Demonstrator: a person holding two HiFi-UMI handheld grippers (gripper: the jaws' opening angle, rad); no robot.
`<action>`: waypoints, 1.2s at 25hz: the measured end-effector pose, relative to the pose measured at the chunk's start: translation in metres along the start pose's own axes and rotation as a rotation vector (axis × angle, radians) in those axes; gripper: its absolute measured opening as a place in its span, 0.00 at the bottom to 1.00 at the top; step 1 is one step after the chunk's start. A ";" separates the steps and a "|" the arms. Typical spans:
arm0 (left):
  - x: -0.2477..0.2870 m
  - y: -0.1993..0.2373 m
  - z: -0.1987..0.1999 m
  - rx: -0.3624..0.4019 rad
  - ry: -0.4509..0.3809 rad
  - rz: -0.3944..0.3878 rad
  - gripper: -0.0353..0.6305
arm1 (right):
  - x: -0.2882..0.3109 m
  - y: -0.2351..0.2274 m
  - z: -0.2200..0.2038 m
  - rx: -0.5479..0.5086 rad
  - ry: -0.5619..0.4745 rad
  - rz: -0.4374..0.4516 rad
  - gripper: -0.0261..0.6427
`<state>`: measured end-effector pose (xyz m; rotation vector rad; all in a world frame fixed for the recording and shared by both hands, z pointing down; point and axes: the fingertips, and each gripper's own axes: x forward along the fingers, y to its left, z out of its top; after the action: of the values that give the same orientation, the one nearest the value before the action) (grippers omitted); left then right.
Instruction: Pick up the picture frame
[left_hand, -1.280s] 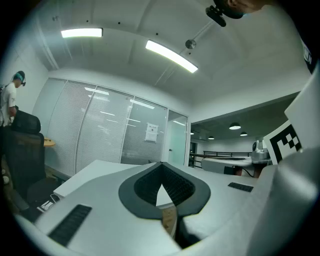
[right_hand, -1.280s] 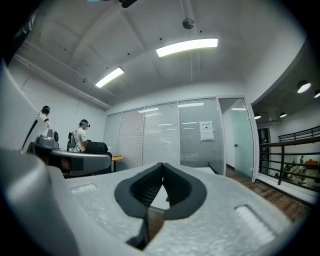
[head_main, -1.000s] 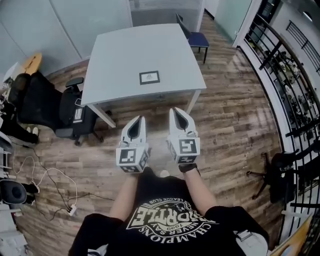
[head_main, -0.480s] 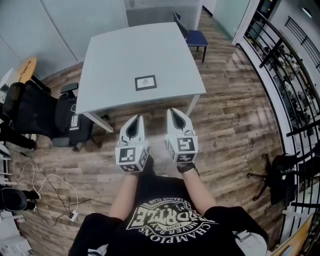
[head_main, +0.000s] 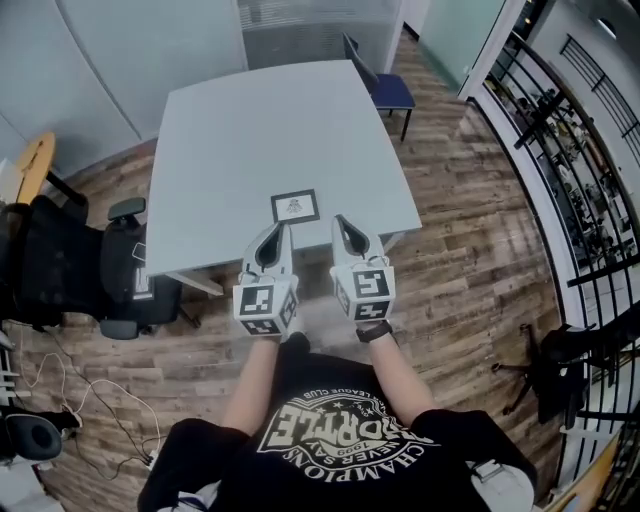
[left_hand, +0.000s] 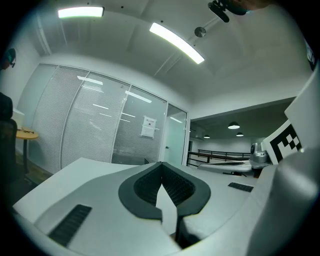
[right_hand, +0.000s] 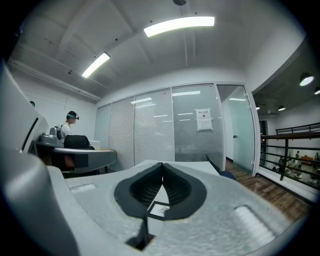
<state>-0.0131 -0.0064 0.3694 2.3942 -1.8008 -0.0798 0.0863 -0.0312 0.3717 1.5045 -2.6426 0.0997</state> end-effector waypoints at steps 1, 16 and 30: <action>0.014 0.011 0.002 -0.006 0.005 -0.003 0.06 | 0.017 0.001 0.002 -0.006 0.006 0.004 0.04; 0.173 0.140 -0.043 -0.003 0.256 -0.123 0.06 | 0.221 0.008 -0.045 -0.034 0.289 0.086 0.04; 0.228 0.194 -0.155 -0.097 0.499 -0.091 0.06 | 0.284 -0.060 -0.178 0.076 0.621 0.130 0.04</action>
<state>-0.1142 -0.2647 0.5616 2.1734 -1.4245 0.3774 0.0037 -0.2854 0.5822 1.0807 -2.2362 0.5794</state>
